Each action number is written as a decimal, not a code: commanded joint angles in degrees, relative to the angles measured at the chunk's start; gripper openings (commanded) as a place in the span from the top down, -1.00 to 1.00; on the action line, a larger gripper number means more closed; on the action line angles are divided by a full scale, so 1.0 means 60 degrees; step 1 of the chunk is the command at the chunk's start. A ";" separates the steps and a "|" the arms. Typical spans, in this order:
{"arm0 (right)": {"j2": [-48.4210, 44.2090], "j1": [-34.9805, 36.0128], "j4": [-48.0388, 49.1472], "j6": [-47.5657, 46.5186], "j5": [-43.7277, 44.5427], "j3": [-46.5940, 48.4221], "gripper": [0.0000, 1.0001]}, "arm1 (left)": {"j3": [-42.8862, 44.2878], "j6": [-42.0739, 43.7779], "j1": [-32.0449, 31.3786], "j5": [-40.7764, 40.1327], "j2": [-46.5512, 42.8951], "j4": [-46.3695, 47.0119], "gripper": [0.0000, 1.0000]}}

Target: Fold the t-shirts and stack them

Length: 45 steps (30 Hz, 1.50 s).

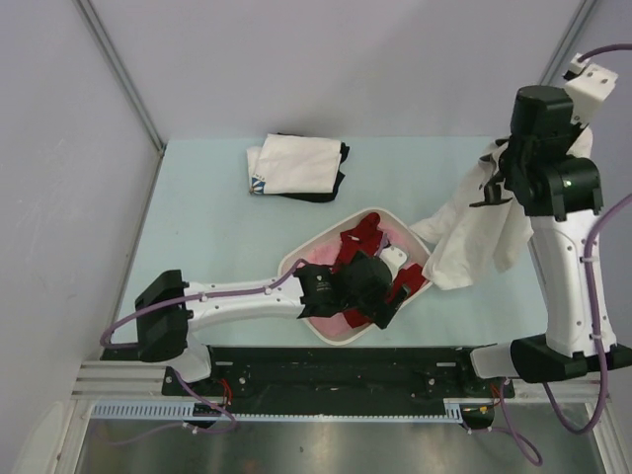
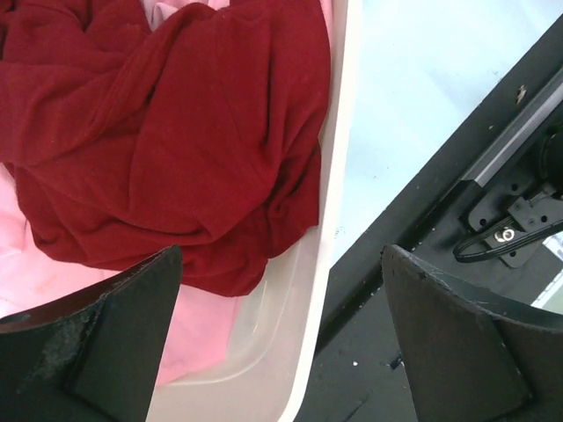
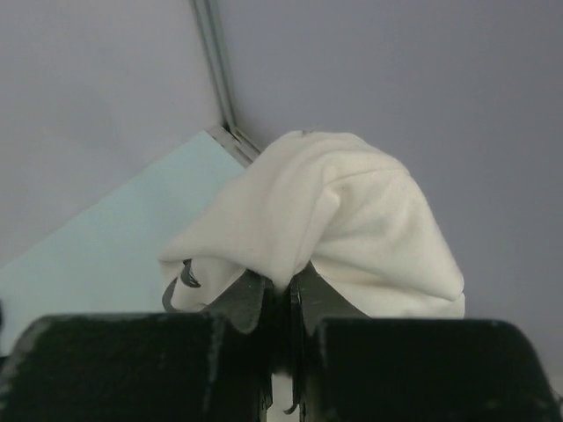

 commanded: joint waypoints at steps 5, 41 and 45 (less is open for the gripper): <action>0.0476 -0.1438 0.1303 0.0800 -0.0203 -0.3169 1.00 | -0.0074 0.1368 -0.0406 -0.0311 0.0712 0.1011 -0.99; -0.1749 0.0537 0.0791 0.2032 -0.2196 -0.5645 -0.99 | -0.0266 0.0858 -0.0276 -0.0762 0.1930 0.0575 0.99; -0.1720 0.0742 0.0893 0.2281 -0.2431 -0.5837 -0.99 | -0.0118 0.0754 0.0426 -0.1291 0.0440 -0.0246 1.00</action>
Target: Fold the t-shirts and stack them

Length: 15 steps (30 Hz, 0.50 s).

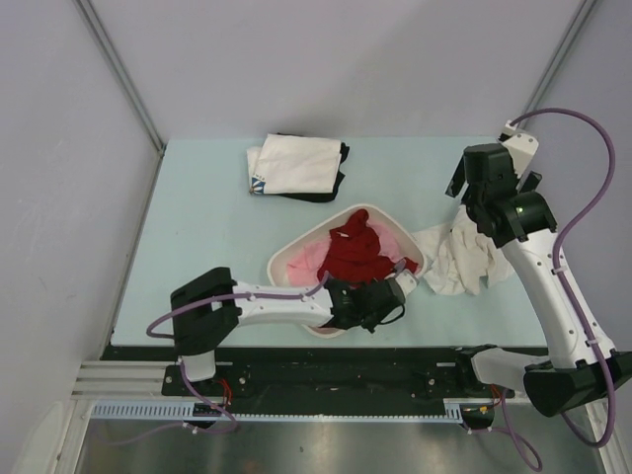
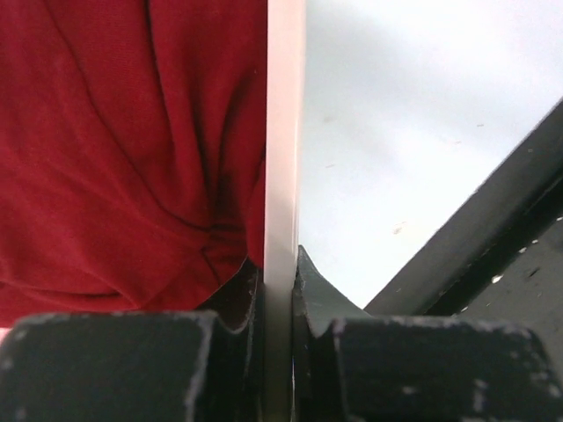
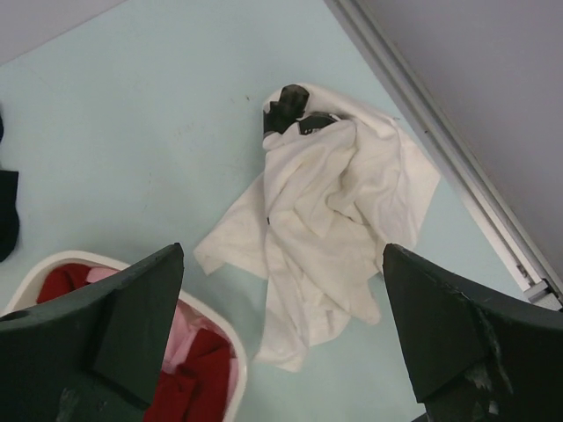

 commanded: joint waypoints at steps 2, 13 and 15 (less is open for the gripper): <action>-0.0113 0.0382 0.0223 0.0533 -0.0231 -0.0118 -1.00 | 0.0454 -0.0358 0.1528 -0.0836 -0.2160 -0.1720 1.00; 0.0092 0.1320 0.0516 0.0826 -0.0056 -0.0176 -0.99 | 0.1613 0.0097 0.5045 -0.1291 -0.3948 -0.4050 0.99; 0.0121 0.1466 0.0574 0.0841 -0.0055 -0.0191 -0.99 | 0.1408 0.0141 0.5778 -0.1174 -0.4037 -0.4168 0.99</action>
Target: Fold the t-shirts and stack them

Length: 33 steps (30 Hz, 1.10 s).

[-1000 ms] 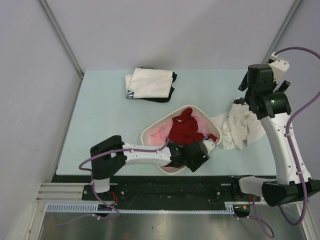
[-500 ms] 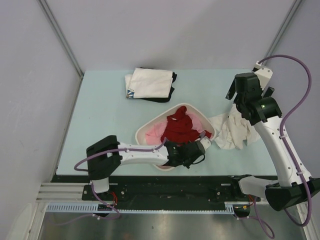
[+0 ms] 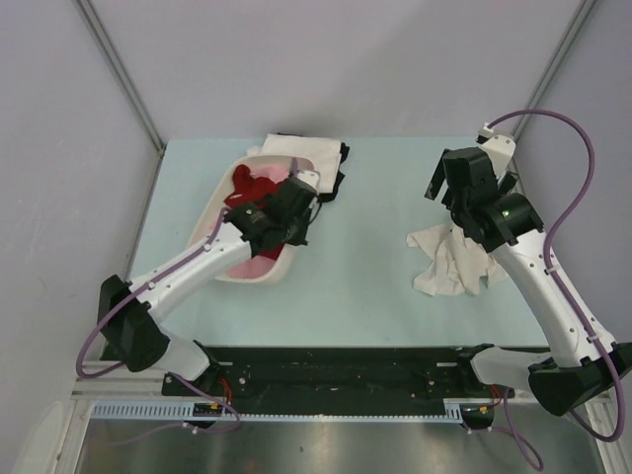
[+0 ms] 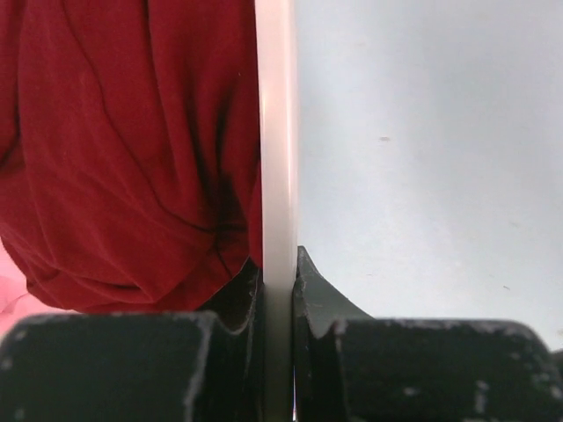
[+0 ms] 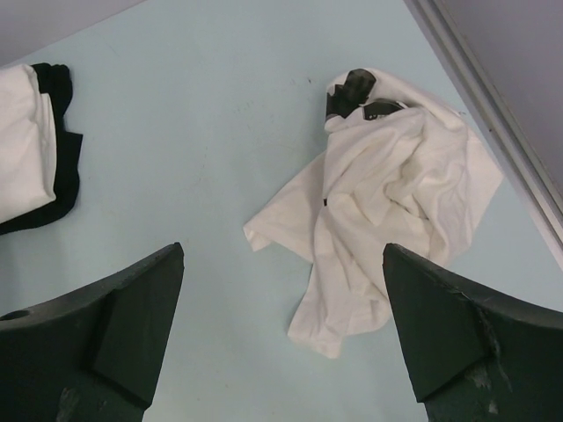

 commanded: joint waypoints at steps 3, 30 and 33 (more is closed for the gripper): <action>0.0095 0.0414 0.0521 0.0277 0.0193 -0.0097 -0.99 | 0.0062 0.0513 0.1760 -0.0795 -0.0602 -0.0722 0.99; 0.0710 0.1587 0.1004 0.0306 0.0016 -0.0829 -0.99 | 0.5435 0.2696 0.6479 -0.0341 0.6764 0.0421 0.99; 0.0842 0.1602 0.1151 0.0247 0.0017 -0.0859 -0.99 | 0.6286 0.2564 0.6743 -0.0341 0.7629 0.0288 0.99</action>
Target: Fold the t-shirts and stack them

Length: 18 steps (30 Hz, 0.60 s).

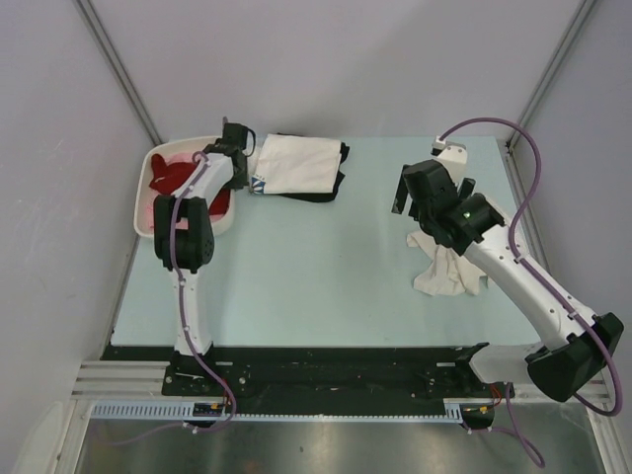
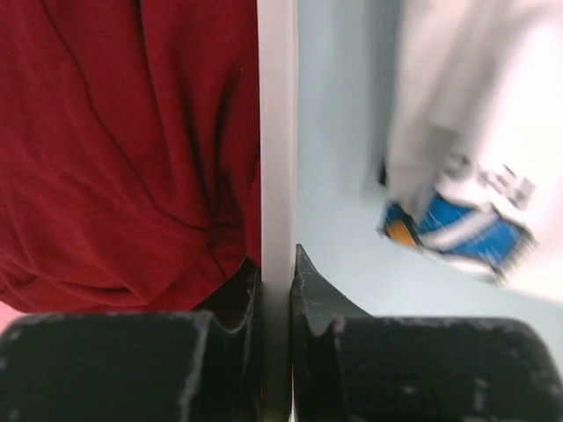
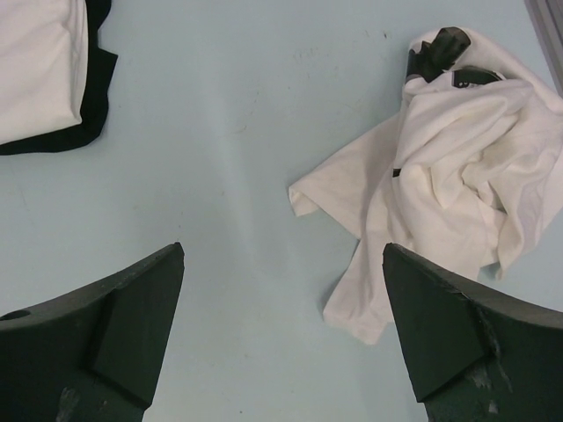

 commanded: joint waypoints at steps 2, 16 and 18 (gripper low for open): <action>0.0369 0.0083 0.0509 -0.0033 0.0232 -0.0068 -0.99 | 0.1640 0.0462 0.0605 -0.0684 0.1241 -0.0021 0.99; 0.1001 0.0347 0.0716 -0.0619 0.0438 -0.0390 -0.99 | 0.2027 -0.0943 0.0318 -0.0374 -0.0128 -0.1119 -0.99; 0.0971 0.0288 0.0686 -0.0969 0.0379 -0.0565 -1.00 | 0.1498 -0.1091 -0.0284 -0.1077 -0.1563 -0.1617 -0.99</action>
